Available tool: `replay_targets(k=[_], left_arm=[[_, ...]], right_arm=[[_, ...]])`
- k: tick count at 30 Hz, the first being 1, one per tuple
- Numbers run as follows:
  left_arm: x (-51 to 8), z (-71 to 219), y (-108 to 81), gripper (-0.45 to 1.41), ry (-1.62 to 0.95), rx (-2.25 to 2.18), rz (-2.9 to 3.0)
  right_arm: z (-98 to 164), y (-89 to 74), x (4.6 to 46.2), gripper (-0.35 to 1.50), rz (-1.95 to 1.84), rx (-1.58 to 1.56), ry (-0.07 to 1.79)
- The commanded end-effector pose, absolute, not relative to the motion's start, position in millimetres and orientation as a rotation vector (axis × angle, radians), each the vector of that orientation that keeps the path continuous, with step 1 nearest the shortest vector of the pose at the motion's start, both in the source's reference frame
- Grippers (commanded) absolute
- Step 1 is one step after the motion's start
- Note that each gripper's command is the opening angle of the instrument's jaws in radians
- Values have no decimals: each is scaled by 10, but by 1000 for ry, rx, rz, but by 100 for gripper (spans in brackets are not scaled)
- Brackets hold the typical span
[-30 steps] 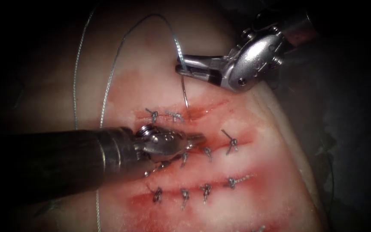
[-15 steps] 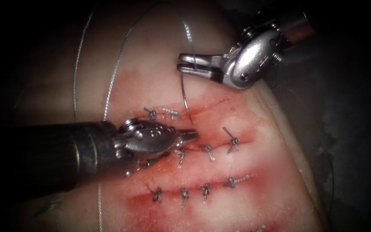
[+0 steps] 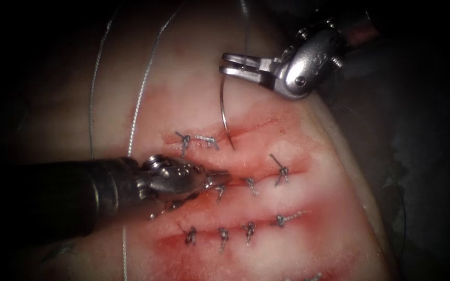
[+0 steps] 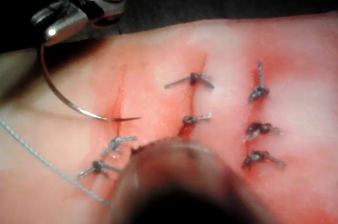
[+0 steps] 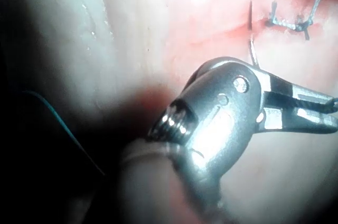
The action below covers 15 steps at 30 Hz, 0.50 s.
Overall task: Wound Closure
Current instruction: Push the needle through the top half of the tissue using the right hand
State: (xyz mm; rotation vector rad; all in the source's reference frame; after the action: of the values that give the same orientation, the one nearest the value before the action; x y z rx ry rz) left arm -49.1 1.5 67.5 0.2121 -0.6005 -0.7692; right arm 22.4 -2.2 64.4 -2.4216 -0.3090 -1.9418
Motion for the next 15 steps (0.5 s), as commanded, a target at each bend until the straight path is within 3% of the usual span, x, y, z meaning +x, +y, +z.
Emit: replay_targets(k=[1, 15], left_arm=[[-498, 681, 19, -45, -605, 210, -767], [-499, 675, 28, -45, -602, 221, -778]], right_arm=[[651, -23, 230, -35, -1939, -2398, -289], [659, -29, 229, -35, -1968, -2256, -141]])
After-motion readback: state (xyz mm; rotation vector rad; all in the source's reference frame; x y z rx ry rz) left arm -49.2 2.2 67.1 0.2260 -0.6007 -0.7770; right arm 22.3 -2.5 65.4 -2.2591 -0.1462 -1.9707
